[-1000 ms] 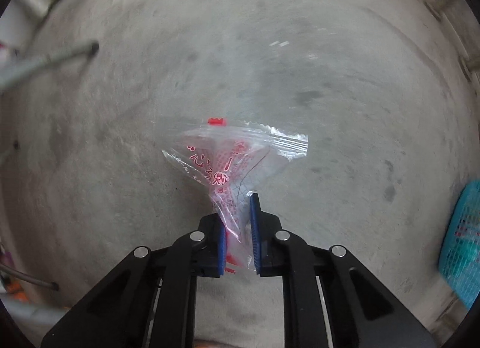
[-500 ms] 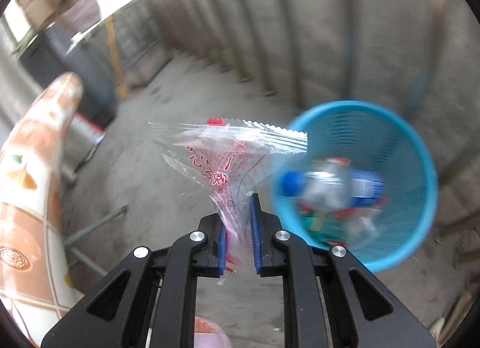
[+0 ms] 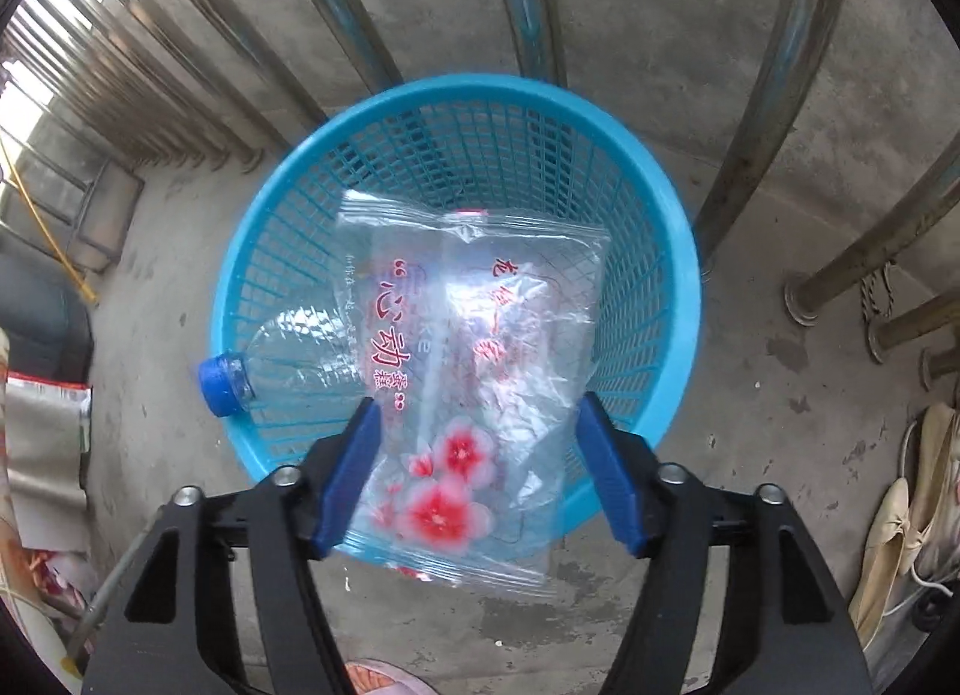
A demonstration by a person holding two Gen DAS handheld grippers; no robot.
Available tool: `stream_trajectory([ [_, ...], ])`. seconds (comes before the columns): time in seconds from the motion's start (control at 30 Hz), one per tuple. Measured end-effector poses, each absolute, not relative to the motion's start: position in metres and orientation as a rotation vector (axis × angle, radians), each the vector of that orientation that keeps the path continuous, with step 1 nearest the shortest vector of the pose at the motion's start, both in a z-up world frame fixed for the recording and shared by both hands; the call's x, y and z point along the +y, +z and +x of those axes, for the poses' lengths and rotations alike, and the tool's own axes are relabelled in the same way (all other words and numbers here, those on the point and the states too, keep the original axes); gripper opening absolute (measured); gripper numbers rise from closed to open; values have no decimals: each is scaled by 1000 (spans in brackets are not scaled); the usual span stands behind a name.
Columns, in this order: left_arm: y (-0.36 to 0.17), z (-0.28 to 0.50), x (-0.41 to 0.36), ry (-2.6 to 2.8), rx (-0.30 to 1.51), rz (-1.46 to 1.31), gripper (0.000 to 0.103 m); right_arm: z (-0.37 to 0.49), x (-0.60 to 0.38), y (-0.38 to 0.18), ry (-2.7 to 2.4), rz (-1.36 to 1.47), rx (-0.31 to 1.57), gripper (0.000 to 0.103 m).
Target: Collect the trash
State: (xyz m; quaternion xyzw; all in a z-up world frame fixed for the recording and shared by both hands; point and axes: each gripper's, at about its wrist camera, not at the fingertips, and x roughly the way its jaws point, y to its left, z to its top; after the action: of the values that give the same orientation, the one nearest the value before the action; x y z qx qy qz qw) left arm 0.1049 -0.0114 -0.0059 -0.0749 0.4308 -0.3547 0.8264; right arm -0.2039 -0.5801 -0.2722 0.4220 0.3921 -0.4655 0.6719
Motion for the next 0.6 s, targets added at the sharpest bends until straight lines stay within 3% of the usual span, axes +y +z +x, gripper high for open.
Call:
stream_trajectory([
  [0.23, -5, 94, 30, -695, 879, -189, 83, -181, -580, -256, -1060, 860, 833, 88],
  [0.37, -2, 85, 53, -658, 840, -201, 83, -177, -589, -248, -1107, 889, 884, 89],
  [0.6, -6, 74, 90, -604, 797, -250, 83, -189, -590, -219, -1124, 969, 773, 90],
])
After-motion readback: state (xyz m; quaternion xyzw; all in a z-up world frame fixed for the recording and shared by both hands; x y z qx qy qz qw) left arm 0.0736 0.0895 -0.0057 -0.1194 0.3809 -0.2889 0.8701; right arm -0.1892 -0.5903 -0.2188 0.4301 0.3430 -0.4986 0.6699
